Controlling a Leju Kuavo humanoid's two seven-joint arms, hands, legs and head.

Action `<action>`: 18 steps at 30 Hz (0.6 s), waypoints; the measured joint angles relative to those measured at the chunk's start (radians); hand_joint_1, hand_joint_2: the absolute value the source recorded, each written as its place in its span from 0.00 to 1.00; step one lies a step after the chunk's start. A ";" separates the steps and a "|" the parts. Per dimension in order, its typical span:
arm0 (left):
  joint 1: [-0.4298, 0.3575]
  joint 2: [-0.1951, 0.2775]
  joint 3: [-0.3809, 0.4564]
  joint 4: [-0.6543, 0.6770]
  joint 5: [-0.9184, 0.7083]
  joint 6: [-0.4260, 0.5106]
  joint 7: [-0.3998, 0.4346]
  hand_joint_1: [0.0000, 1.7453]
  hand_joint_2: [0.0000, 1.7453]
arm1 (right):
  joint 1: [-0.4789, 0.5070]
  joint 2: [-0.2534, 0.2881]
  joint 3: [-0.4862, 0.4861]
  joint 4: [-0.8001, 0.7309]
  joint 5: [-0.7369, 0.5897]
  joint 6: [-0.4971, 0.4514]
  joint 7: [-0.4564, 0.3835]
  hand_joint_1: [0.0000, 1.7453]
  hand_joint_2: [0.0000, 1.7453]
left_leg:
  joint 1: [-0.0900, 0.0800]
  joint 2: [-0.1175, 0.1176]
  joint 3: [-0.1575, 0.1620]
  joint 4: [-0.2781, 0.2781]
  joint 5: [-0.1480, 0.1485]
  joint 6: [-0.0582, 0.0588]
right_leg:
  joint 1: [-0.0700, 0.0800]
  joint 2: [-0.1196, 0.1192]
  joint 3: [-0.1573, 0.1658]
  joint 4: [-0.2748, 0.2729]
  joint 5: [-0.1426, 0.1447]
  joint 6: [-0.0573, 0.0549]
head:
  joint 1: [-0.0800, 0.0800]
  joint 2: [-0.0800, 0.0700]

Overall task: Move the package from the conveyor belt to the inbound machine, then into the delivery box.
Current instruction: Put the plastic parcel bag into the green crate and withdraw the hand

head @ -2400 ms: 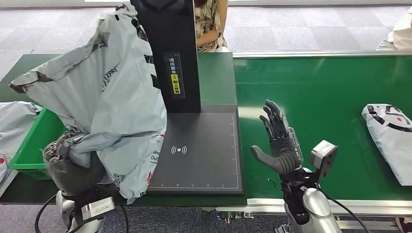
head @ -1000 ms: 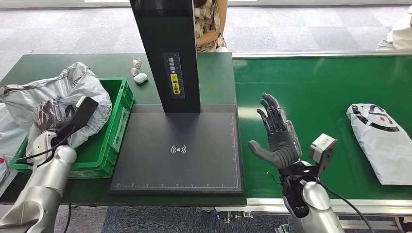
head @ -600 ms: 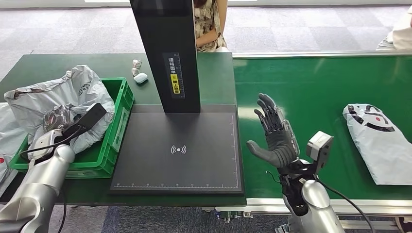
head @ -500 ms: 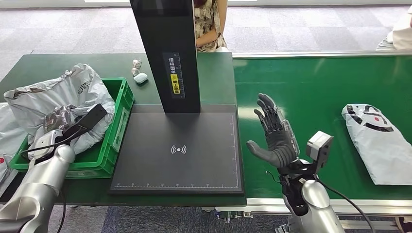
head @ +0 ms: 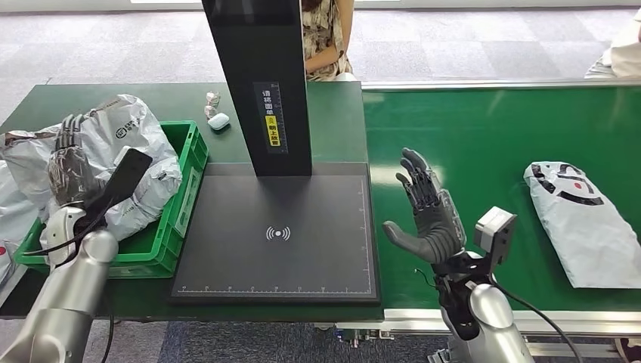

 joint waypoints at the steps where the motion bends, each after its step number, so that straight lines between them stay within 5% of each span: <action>1: 0.030 -0.008 0.000 -0.062 0.038 0.045 -0.052 0.00 1.00 | 0.005 0.001 0.000 -0.002 0.001 -0.005 -0.001 0.00 1.00 | 0.000 0.000 0.000 0.000 0.000 0.000 | 0.000 0.000 0.000 0.000 0.000 0.000 | 0.000 0.000; 4: 0.129 -0.046 0.004 -0.249 0.108 0.144 -0.216 0.00 1.00 | 0.024 0.001 0.000 -0.008 0.002 -0.019 -0.011 0.00 1.00 | -0.001 0.000 0.000 0.000 -0.001 0.001 | 0.000 0.000 0.000 -0.001 -0.001 0.001 | 0.000 0.000; 10: 0.312 -0.175 0.025 -0.576 0.161 0.161 -0.455 0.00 1.00 | 0.061 0.001 -0.002 -0.027 0.009 -0.037 -0.033 0.00 1.00 | -0.001 0.001 0.000 0.000 -0.003 0.003 | -0.001 0.001 0.000 -0.001 -0.002 0.003 | 0.000 0.000; 15: 0.405 -0.202 -0.083 -0.691 0.172 0.055 -0.312 0.00 1.00 | 0.099 0.011 -0.013 -0.044 0.081 -0.131 -0.068 0.00 1.00 | -0.001 0.000 0.000 0.000 -0.003 0.003 | -0.001 -0.001 0.000 -0.002 -0.002 0.003 | 0.000 0.000; 18: 0.447 -0.208 -0.190 -0.690 0.223 -0.111 -0.201 0.00 1.00 | 0.142 0.027 -0.015 -0.046 0.099 -0.158 -0.078 0.00 0.25 | -0.001 0.000 0.000 0.000 -0.003 0.003 | -0.001 -0.001 0.001 -0.002 -0.003 0.003 | 0.000 0.000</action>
